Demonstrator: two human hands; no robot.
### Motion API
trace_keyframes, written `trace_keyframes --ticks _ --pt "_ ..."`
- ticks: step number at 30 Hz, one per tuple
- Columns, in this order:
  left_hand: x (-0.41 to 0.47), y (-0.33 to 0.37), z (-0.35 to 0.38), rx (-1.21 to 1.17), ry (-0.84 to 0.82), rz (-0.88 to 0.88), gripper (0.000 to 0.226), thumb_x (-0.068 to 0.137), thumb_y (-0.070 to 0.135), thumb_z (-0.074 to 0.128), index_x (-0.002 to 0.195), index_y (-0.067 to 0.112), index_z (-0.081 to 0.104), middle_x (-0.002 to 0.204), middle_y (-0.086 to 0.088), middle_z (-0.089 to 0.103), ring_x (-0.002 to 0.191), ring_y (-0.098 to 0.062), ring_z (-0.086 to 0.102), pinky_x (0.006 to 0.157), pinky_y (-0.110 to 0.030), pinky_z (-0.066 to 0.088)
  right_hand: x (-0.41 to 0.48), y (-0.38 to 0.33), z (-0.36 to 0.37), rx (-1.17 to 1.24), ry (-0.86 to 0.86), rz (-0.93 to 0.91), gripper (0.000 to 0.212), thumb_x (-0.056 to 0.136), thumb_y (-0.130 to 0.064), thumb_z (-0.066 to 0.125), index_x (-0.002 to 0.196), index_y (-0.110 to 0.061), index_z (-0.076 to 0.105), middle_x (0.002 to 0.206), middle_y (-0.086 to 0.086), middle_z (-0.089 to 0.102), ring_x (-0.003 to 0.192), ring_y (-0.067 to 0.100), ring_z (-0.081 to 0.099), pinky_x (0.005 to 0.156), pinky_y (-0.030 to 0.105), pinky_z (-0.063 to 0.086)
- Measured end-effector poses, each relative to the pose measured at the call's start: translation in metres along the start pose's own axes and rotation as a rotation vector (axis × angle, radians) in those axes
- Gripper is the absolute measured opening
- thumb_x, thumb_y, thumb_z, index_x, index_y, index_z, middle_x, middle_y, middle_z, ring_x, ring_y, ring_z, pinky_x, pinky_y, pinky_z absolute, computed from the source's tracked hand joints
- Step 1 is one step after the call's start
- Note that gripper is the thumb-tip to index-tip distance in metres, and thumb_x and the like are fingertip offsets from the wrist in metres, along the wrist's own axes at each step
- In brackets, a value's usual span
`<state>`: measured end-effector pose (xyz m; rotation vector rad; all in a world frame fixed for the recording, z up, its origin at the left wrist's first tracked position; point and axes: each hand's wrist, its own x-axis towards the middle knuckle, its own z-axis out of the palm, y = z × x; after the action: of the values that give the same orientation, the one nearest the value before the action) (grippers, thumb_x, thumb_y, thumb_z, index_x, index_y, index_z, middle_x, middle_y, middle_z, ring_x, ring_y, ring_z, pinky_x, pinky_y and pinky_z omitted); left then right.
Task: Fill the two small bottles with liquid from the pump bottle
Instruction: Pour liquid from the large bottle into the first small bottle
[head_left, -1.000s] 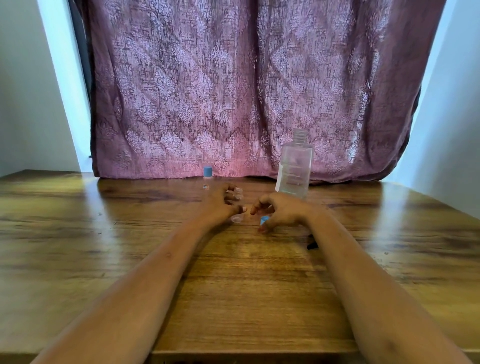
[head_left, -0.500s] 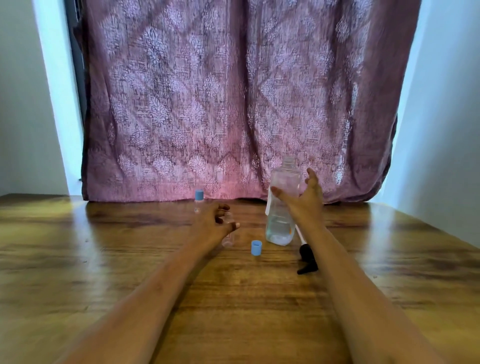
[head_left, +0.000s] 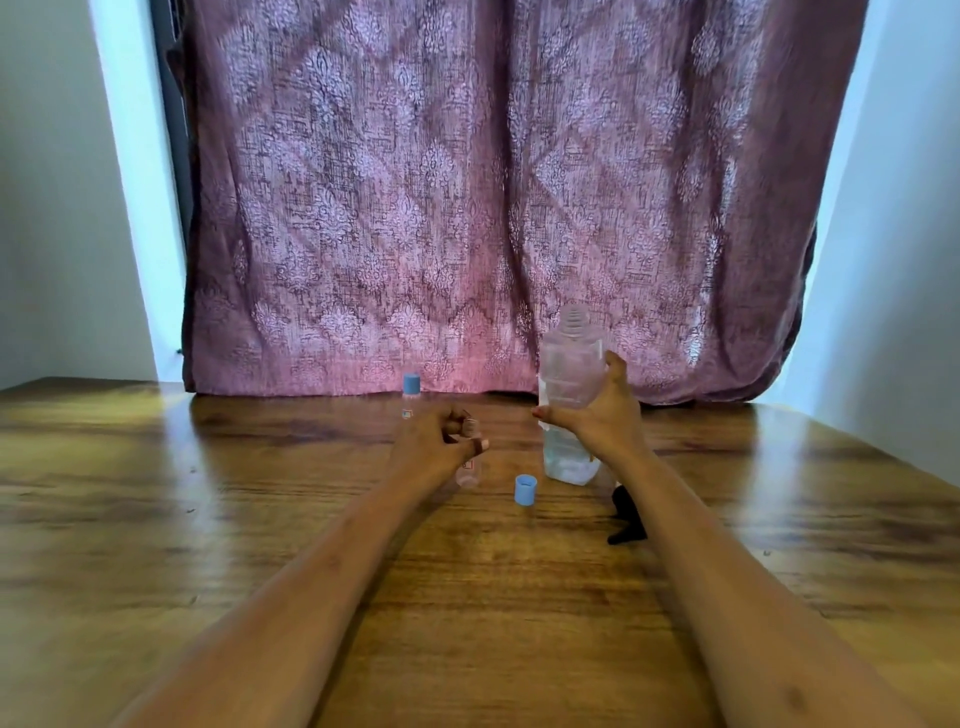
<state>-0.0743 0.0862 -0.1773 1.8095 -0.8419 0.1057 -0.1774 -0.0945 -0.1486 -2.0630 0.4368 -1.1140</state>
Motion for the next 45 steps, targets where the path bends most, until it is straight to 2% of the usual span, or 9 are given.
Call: trace_keyframes --ticks 7,10,14,18,26,31,34,39,45 --pt "-0.002 0.005 -0.003 0.004 -0.002 -0.004 0.027 0.072 0.020 0.079 0.093 0.018 0.062 0.078 0.013 0.063 0.074 -0.002 0.062 0.061 -0.010 0.047 -0.017 -0.022 0.001 -0.393 -0.115 -0.212 0.110 0.056 -0.039 0.086 0.141 -0.023 0.018 0.138 0.010 0.039 0.116 0.031 0.049 0.079 0.041 0.049" --pt "-0.003 0.006 -0.002 -0.034 -0.018 -0.016 0.029 0.072 0.017 0.079 0.095 0.015 0.061 0.080 0.009 0.064 0.078 -0.007 0.064 0.065 -0.014 0.051 -0.020 -0.022 -0.002 -0.558 -0.108 -0.223 0.106 0.061 -0.043 0.082 0.143 -0.022 0.017 0.137 0.011 0.038 0.110 0.036 0.052 0.073 0.041 0.049" --pt "-0.003 0.005 -0.002 -0.046 -0.033 -0.016 0.028 0.071 0.017 0.079 0.092 0.016 0.060 0.083 0.004 0.066 0.084 -0.014 0.067 0.079 -0.030 0.056 -0.020 -0.016 -0.002 -0.744 -0.112 -0.227 0.105 0.062 -0.042 0.080 0.141 -0.024 0.013 0.136 0.011 0.038 0.104 0.036 0.057 0.080 0.047 0.052" --pt "-0.002 0.005 -0.002 -0.028 -0.026 -0.017 0.028 0.072 0.019 0.079 0.093 0.017 0.060 0.084 0.005 0.066 0.084 -0.013 0.066 0.080 -0.031 0.055 -0.020 -0.016 -0.006 -0.845 -0.127 -0.195 0.102 0.063 -0.031 0.081 0.140 -0.025 0.014 0.137 0.012 0.036 0.112 0.036 0.053 0.090 0.049 0.047" --pt "-0.001 0.003 -0.002 -0.030 -0.007 -0.007 0.027 0.070 0.018 0.080 0.090 0.017 0.062 0.085 0.004 0.067 0.083 -0.012 0.066 0.079 -0.028 0.055 -0.022 -0.011 -0.007 -0.932 -0.161 -0.183 0.096 0.069 -0.026 0.077 0.139 -0.025 0.011 0.136 0.013 0.035 0.109 0.038 0.054 0.096 0.053 0.043" --pt "-0.002 0.003 -0.002 -0.059 -0.022 -0.004 0.025 0.072 0.016 0.079 0.090 0.017 0.062 0.080 0.012 0.064 0.077 -0.001 0.062 0.068 -0.014 0.050 -0.020 -0.005 -0.002 -0.987 -0.154 -0.213 0.096 0.068 -0.023 0.077 0.137 -0.026 0.010 0.132 0.012 0.038 0.108 0.038 0.054 0.094 0.049 0.045" --pt "-0.002 0.003 -0.002 -0.066 -0.035 -0.016 0.023 0.072 0.016 0.079 0.090 0.016 0.064 0.080 0.011 0.065 0.080 -0.002 0.063 0.071 -0.017 0.052 -0.020 -0.004 0.000 -0.980 -0.150 -0.221 0.095 0.067 -0.023 0.077 0.136 -0.026 0.012 0.131 0.012 0.039 0.106 0.037 0.056 0.092 0.049 0.046" --pt "-0.001 0.001 0.000 -0.157 -0.069 -0.061 0.034 0.074 0.009 0.076 0.105 0.005 0.063 0.090 0.000 0.068 0.086 -0.011 0.065 0.059 -0.012 0.052 -0.020 -0.004 0.002 -1.028 -0.143 -0.254 0.097 0.065 -0.018 0.079 0.139 -0.025 0.016 0.132 0.011 0.040 0.108 0.037 0.056 0.094 0.050 0.046" --pt "-0.001 0.003 0.000 -0.185 -0.081 -0.053 0.027 0.076 0.005 0.073 0.102 0.003 0.064 0.079 0.005 0.064 0.076 -0.008 0.062 0.054 -0.006 0.048 -0.021 -0.005 0.003 -1.040 -0.143 -0.268 0.097 0.066 -0.017 0.079 0.139 -0.025 0.015 0.134 0.012 0.040 0.109 0.037 0.056 0.098 0.051 0.044"
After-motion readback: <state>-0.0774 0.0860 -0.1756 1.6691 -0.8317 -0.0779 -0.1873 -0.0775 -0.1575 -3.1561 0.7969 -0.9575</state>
